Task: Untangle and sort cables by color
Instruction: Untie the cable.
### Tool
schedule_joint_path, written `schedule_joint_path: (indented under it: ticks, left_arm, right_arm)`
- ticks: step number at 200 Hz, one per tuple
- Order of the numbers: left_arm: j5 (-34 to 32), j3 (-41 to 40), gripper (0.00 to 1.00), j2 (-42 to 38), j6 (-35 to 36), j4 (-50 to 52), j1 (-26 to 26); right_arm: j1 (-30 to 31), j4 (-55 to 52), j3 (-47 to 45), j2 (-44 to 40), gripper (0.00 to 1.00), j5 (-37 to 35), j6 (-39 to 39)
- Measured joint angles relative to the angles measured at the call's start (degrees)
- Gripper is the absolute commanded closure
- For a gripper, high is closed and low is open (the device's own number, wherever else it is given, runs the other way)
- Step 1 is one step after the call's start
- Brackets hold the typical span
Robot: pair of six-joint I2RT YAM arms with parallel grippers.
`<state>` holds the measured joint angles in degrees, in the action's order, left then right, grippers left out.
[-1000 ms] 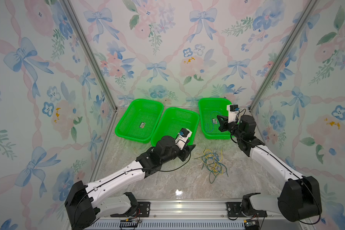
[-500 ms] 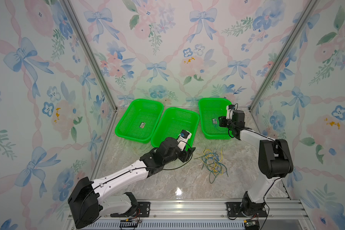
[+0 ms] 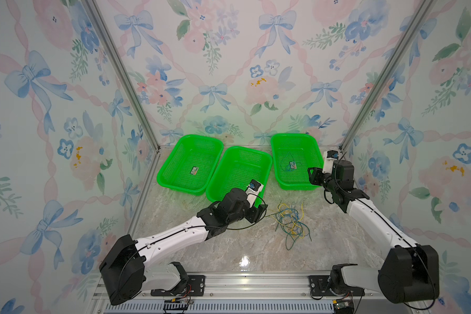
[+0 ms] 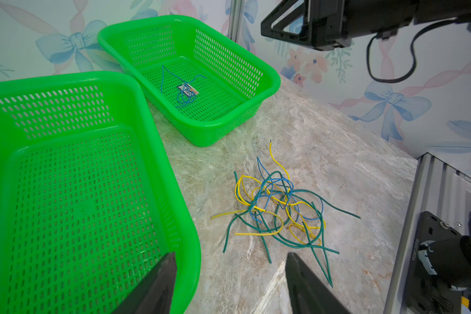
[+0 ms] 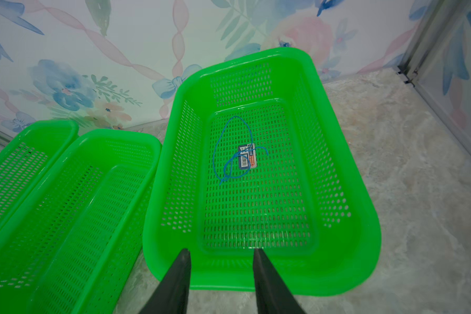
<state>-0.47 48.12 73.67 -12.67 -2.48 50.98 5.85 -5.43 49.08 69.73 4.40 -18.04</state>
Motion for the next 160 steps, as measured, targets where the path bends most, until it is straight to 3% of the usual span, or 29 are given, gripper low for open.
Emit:
schedule_joint_path:
  ticks: [40,87,133,160]
  left_arm:
    - [1.6,1.9,0.19,5.1,0.0,0.0,1.3]
    - [1.9,5.5,0.13,8.7,0.2,0.0,4.0]
    - [1.6,8.7,0.13,11.0,0.2,0.0,6.5]
    - [0.6,10.9,0.13,13.5,-0.6,-0.2,8.3]
  right_arm:
    - [0.7,-9.4,-10.4,-3.2,0.53,0.3,-4.3]
    - [4.1,-8.5,-13.3,6.8,0.54,2.7,-6.8]
    - [4.3,-3.0,-13.3,13.3,0.94,2.4,-8.8]
    - [4.3,-2.0,-14.0,12.1,1.00,2.5,-9.5]
